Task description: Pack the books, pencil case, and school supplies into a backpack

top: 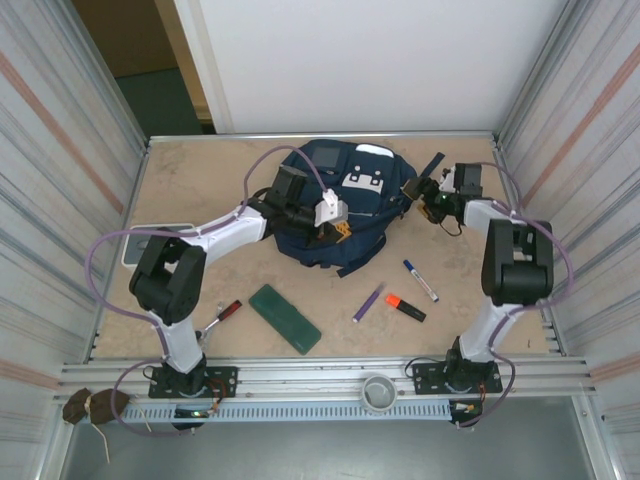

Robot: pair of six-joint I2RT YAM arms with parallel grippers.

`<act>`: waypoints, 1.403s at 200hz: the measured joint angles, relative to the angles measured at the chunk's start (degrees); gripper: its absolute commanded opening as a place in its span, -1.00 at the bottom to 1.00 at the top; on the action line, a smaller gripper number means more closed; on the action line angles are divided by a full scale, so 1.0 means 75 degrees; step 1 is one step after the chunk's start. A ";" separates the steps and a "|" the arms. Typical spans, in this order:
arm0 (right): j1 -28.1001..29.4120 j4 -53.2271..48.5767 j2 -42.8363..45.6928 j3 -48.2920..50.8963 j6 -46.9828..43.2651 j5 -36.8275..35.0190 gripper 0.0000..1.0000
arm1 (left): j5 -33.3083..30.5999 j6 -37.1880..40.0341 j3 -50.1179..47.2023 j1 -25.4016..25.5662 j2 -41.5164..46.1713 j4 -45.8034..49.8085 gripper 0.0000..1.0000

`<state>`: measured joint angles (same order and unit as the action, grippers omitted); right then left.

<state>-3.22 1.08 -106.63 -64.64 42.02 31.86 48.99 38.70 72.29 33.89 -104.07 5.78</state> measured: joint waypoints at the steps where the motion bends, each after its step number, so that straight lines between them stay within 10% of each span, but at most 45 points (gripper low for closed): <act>1: 0.0000 0.0009 -0.0026 -0.0023 0.0000 0.0000 0.12 | -0.0003 0.0000 0.0003 0.0000 -0.0003 -0.0003 -0.96; 29: 0.0020 0.0256 -0.0597 -0.0338 0.0181 0.0099 -0.71 | -0.0114 0.0003 0.0003 0.0050 -0.0125 0.0000 -0.84; 63: -0.0090 0.0595 -0.0388 0.0291 0.0117 -0.0227 -0.98 | -0.0592 0.0041 0.0335 0.0149 -0.0644 0.0297 -0.82; 158: -0.0012 0.1163 0.1061 0.2299 0.0105 -0.1346 -0.82 | -0.3357 -0.0769 0.0428 -0.0015 -0.0903 0.0143 -0.06; 221: 0.1262 0.0731 0.1993 0.2868 0.0023 -0.1909 -0.48 | -0.5881 -0.3442 0.0122 -0.0047 -0.0361 0.0035 0.07; 280: 0.1373 -0.0580 0.3695 0.2999 -0.0775 -0.2538 -0.01 | -0.6362 -0.5173 -0.0769 -0.0233 0.1011 -0.0641 0.12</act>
<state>7.07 -3.27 -78.91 -42.15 36.21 12.82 1.28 -0.10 66.52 32.14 -96.49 0.97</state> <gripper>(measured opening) 0.468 0.561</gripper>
